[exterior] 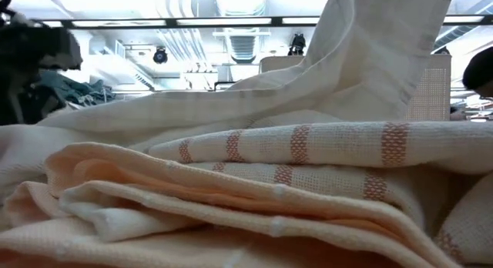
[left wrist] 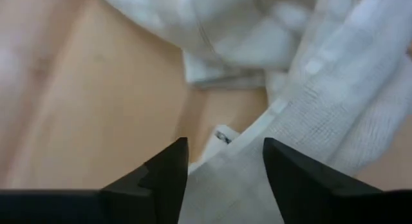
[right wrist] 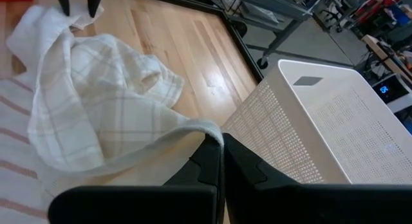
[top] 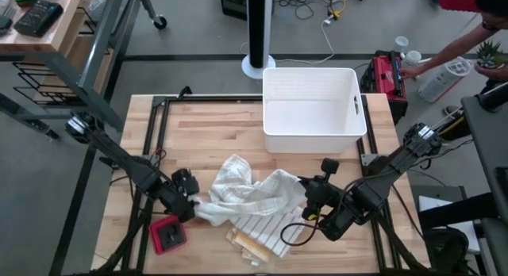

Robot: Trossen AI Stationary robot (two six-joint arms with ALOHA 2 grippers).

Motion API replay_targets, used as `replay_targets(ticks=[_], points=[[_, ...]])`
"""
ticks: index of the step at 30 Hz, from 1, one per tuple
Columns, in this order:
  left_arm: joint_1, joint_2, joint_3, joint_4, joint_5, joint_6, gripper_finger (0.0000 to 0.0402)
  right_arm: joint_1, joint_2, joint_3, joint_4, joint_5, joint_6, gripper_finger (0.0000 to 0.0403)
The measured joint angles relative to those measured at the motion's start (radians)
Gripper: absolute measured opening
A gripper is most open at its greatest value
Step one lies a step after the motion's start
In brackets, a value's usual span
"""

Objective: Fold towel
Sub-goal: Fold the light brown kitchen towel

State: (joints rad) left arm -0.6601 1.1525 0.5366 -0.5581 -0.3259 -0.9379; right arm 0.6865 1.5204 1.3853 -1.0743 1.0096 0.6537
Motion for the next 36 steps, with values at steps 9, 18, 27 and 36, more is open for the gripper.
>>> replay_targets(ticks=[9,18,27,36], points=[[-0.011,0.005,-0.067,0.197,0.110,0.000,0.0153,0.000,0.000,0.000,0.002,0.000,-0.002,0.0000],[-0.025,0.003,0.192,-0.029,0.004,0.166,0.0008,0.000,0.000,0.000,0.002,0.003,-0.002,0.0000],[-0.036,0.031,0.464,-0.254,-0.151,0.260,0.0002,0.000,0.000,0.000,0.002,0.003,-0.001,0.0000],[-0.035,0.139,0.424,-0.152,-0.172,0.243,0.0059,0.000,0.000,0.000,0.002,0.003,0.000,0.0000]])
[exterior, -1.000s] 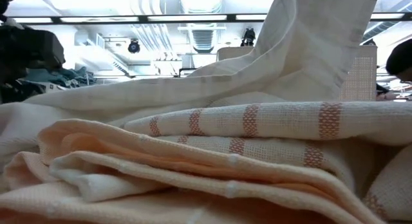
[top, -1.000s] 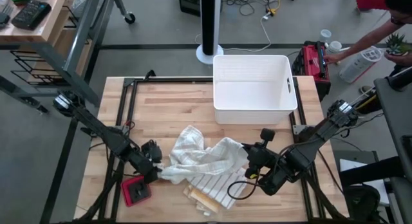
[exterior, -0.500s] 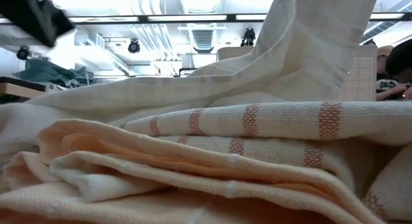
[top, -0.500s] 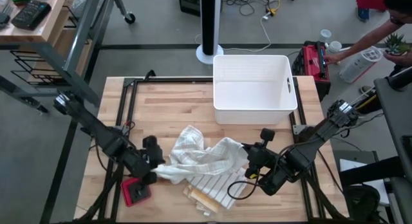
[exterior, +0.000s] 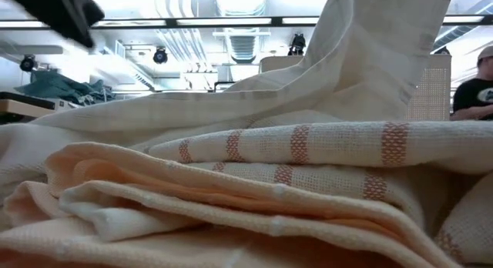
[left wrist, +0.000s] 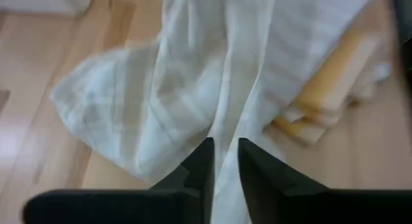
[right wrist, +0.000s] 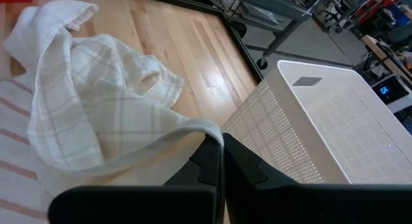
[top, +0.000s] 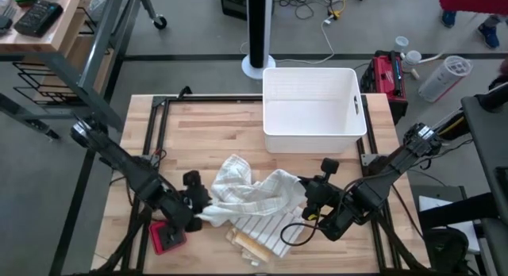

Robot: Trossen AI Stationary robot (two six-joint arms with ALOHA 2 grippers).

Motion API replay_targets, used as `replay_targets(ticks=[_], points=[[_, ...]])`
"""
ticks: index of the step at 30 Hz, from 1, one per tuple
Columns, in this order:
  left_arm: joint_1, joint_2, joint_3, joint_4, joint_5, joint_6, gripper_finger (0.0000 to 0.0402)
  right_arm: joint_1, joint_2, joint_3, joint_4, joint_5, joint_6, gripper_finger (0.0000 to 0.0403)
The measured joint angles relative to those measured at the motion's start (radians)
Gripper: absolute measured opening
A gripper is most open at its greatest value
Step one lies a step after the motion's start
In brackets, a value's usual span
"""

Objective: Fold towel
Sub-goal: Fold the light brown kitchen towel

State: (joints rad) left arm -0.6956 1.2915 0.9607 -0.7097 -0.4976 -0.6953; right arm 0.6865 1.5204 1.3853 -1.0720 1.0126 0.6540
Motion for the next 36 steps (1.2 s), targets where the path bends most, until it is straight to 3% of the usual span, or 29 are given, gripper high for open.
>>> replay_targets(ticks=[7,14,19,24,30,32,36], points=[[0.002,0.146,-0.120,0.177,0.088,0.001,0.0124,0.000,0.000,0.000,0.003,0.000,0.000,0.0000],[0.039,0.264,-0.228,0.329,0.205,-0.021,0.0136,0.000,0.000,0.000,0.004,0.000,0.000,0.0000],[0.046,0.244,-0.188,0.256,0.256,0.022,0.0087,0.000,0.000,0.000,0.004,0.000,0.000,0.0000],[0.045,0.163,-0.057,-0.017,0.245,0.015,0.0010,0.000,0.000,-0.005,-0.005,-0.004,0.001,0.0000],[0.016,0.078,0.105,-0.227,0.025,-0.040,0.0009,0.000,0.000,-0.009,-0.006,-0.026,0.001,0.0000],[0.000,0.061,0.143,-0.243,-0.098,-0.022,0.0004,0.000,0.000,-0.009,-0.005,-0.028,0.008,0.0000],[-0.030,0.048,0.186,-0.247,-0.444,0.021,0.0006,0.000,0.000,-0.009,-0.003,-0.029,0.016,0.0000]])
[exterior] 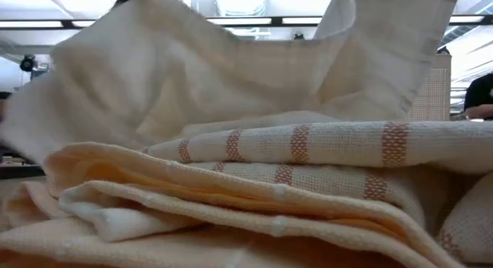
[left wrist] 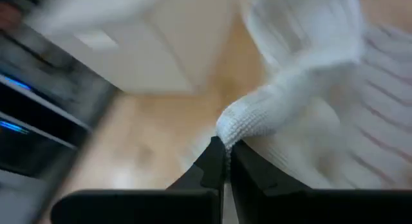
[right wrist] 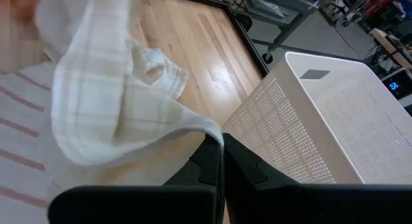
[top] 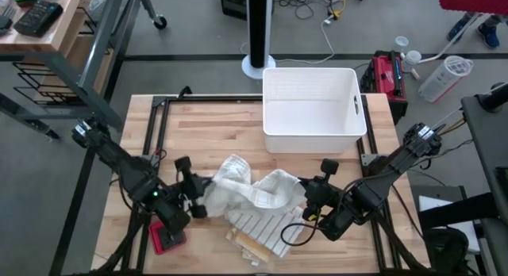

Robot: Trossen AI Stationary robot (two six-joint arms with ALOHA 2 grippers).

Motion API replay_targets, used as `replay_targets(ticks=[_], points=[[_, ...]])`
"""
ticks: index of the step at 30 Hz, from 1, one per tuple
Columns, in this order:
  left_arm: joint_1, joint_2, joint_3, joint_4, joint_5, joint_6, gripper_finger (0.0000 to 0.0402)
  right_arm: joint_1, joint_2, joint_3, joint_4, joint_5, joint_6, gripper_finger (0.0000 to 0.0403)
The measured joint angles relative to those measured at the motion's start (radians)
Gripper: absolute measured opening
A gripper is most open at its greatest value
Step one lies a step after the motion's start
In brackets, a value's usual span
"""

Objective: Fold towel
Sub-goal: Fold the light brown kitchen towel

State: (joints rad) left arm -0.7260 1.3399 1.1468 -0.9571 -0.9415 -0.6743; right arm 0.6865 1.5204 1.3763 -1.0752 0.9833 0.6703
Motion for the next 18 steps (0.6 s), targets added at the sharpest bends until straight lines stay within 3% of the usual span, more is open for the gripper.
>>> replay_targets(ticks=[4,9,15,18], points=[[-0.002,0.000,-0.016,0.018,-0.145,0.008,0.0002,-0.005,0.000,0.000,0.010,0.001,0.011,0.0000],[-0.002,0.000,-0.157,0.153,-0.144,-0.015,0.0001,-0.012,0.000,-0.001,0.011,0.005,0.032,0.0000],[-0.029,0.001,-0.411,0.497,-0.145,0.059,0.0001,-0.017,0.000,-0.020,0.016,0.008,0.075,0.0000],[-0.027,-0.005,-0.462,0.513,-0.147,0.042,0.0001,-0.018,0.000,-0.043,0.018,0.008,0.090,0.0000]])
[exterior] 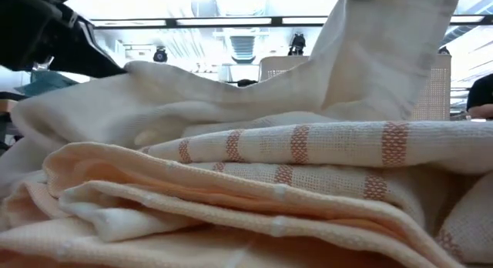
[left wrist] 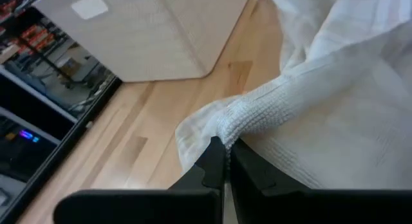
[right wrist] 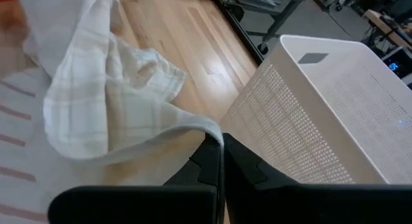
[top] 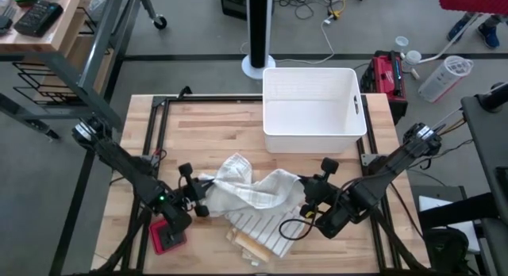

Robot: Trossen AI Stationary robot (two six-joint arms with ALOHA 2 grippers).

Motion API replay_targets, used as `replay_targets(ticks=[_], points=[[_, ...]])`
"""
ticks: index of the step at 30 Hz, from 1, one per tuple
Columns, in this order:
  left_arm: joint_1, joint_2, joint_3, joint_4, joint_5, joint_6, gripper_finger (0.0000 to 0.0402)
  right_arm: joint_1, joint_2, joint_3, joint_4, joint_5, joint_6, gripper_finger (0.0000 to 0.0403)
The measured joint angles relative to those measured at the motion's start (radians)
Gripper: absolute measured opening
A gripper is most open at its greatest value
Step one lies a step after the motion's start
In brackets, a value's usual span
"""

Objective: Fold towel
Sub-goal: Fold the light brown kitchen towel

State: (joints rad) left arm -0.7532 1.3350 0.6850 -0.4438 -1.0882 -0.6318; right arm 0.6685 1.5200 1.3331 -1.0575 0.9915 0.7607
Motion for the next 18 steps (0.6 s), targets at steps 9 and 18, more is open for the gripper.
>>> replay_targets(ticks=[9,18], points=[[0.000,-0.008,0.025,0.007,-0.027,0.005,0.0000,-0.008,0.000,-0.042,0.001,-0.004,0.017,0.0000],[0.000,-0.008,0.034,0.006,-0.029,0.021,0.0000,-0.010,0.000,-0.042,0.002,-0.004,0.025,0.0000]])
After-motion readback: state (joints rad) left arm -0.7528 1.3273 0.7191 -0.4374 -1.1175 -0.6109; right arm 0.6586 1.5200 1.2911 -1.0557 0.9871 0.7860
